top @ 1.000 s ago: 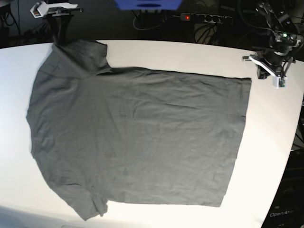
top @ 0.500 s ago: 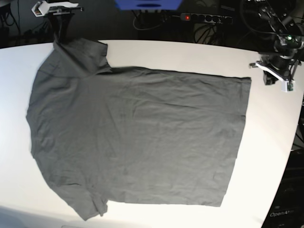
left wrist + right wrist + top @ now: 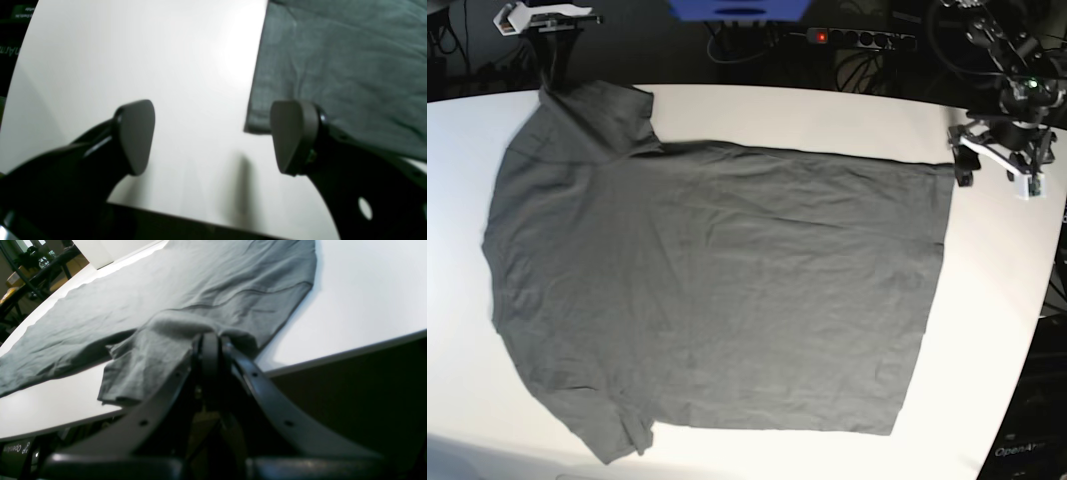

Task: Fold the T-shirt properly
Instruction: 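Lower the left gripper onto the hem corner and pinch it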

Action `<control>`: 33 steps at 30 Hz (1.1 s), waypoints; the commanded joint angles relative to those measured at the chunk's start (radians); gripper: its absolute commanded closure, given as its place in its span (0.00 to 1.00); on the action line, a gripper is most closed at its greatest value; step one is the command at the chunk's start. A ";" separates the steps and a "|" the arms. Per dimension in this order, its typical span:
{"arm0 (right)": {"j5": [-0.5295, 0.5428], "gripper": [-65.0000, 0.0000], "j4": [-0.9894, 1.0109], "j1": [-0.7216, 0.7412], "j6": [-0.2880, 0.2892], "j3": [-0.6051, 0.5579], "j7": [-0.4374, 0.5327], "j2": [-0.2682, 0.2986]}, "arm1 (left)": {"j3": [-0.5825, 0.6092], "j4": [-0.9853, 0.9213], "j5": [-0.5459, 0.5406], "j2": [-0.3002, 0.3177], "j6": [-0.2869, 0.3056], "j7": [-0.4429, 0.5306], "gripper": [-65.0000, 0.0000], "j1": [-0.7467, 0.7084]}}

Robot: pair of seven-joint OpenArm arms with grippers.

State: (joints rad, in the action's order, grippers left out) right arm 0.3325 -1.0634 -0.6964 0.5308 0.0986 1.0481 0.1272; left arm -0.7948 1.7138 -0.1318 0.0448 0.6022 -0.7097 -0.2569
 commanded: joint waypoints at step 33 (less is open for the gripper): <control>0.010 1.00 -0.008 -0.012 0.004 0.003 0.031 0.009 | 0.133 -0.219 -0.001 -0.016 0.000 0.019 0.18 0.061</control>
State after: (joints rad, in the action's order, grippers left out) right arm 0.3325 -1.0618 -0.6960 0.5308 0.0986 1.0477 0.1272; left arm -0.6640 1.4994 -0.1413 0.0284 0.5991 -0.6365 -0.1833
